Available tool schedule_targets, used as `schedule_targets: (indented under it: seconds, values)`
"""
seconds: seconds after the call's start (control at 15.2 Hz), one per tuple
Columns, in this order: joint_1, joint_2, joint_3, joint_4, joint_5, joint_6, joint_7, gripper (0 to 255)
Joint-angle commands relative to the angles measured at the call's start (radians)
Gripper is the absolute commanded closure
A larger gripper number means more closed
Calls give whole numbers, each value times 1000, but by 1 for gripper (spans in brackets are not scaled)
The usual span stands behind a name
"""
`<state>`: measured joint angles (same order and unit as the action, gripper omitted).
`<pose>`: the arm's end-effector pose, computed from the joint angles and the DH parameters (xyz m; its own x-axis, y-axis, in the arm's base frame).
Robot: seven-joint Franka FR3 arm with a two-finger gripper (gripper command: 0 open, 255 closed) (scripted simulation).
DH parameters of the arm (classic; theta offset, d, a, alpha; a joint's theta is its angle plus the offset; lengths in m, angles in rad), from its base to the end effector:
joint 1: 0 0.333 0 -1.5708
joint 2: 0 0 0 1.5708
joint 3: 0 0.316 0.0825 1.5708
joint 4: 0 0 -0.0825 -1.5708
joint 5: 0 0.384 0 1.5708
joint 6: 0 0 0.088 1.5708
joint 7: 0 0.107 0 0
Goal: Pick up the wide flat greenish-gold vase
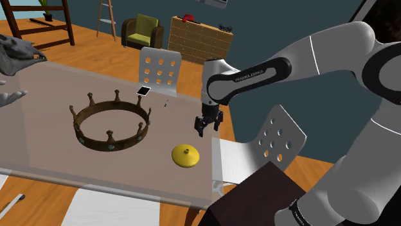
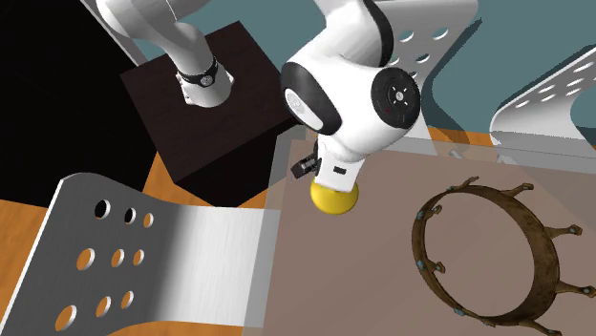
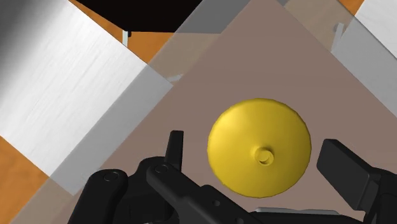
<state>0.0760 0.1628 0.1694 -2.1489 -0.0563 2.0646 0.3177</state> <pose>0.5158 0.1256 0.3091 0.9731 -0.0476 -0.2255 -0.0280 -0.9956 0.0892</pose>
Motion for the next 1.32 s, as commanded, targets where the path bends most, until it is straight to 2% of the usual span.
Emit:
schedule_targets:
  seconds: [0.0,0.53,1.19,1.25]
  values:
    - [10,87,3,57,-8,20,26,0]
    - [55,410,-5,314,-28,47,95,0]
    - [64,498,-15,334,-40,113,102,0]
    - [64,497,-15,333,-40,114,102,255]
